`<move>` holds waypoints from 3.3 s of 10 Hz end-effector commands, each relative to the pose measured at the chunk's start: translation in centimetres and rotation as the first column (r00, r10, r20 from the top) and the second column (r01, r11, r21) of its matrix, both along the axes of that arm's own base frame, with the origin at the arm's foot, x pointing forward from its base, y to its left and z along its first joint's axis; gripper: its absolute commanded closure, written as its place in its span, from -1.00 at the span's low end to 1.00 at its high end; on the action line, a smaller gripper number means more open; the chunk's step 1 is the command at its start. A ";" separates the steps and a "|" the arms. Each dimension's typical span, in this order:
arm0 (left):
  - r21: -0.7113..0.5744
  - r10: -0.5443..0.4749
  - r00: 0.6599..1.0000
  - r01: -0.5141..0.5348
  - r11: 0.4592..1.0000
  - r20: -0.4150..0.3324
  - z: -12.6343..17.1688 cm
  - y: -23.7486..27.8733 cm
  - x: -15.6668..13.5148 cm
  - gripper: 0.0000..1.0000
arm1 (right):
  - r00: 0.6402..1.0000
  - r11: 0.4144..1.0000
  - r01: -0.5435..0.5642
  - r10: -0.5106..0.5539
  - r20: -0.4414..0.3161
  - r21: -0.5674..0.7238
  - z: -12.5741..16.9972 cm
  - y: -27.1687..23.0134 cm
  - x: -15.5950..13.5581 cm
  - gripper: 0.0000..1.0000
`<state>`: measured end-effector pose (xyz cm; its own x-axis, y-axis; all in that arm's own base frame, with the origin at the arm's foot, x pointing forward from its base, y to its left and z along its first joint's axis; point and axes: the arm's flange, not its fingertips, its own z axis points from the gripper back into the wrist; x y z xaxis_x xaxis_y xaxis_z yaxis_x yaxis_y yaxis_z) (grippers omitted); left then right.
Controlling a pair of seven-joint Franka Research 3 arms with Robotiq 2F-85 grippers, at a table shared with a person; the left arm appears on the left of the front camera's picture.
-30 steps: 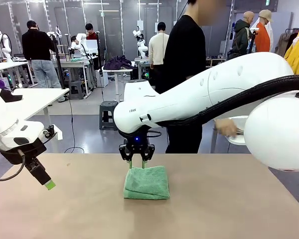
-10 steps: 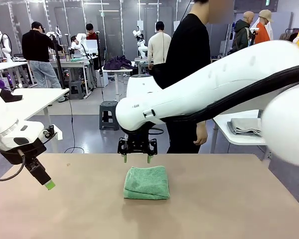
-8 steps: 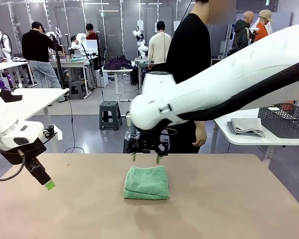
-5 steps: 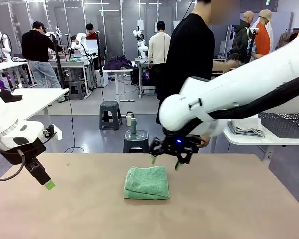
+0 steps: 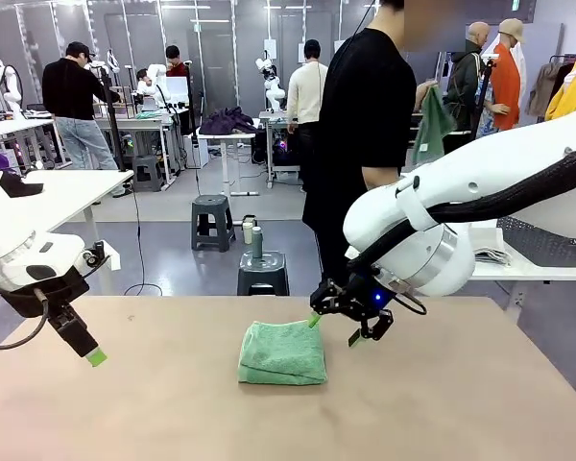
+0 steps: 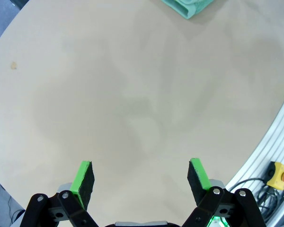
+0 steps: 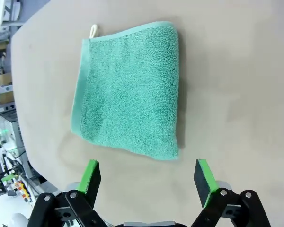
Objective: Fold the towels and place them in the basket.
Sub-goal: Place the folded Towel with hook on the right side of the table.
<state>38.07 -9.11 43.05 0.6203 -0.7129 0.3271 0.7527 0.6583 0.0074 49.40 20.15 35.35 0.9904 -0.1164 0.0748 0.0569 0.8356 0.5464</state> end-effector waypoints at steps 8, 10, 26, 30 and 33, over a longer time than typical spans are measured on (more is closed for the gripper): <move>0.014 0.018 1.000 -0.018 1.000 0.002 -0.1 -0.2 -0.1 -1.00 | 1.000 0.987 0.015 -0.015 0.001 0.160 -7.3 -0.2 3.4 -1.00; 0.014 0.018 1.000 -0.018 1.000 0.002 -0.1 -0.2 -0.1 -1.00 | 1.000 0.976 -0.003 0.004 -0.004 0.216 -8.3 -0.3 4.8 -1.00; 0.014 0.018 1.000 -0.018 1.000 0.002 -0.1 -0.2 -0.1 -1.00 | 0.999 0.946 -0.030 0.039 -0.023 0.324 -9.0 1.7 6.2 1.00; 0.014 0.018 1.000 -0.018 1.000 0.002 -0.1 -0.2 -0.1 -1.00 | 0.998 0.957 -0.007 0.023 -0.052 0.291 -9.0 1.3 6.5 1.00; 0.014 0.018 1.000 -0.018 1.000 0.002 -0.1 -0.2 -0.1 -1.00 | 0.999 0.964 -0.026 0.036 -0.036 0.264 -7.1 -0.5 6.1 0.88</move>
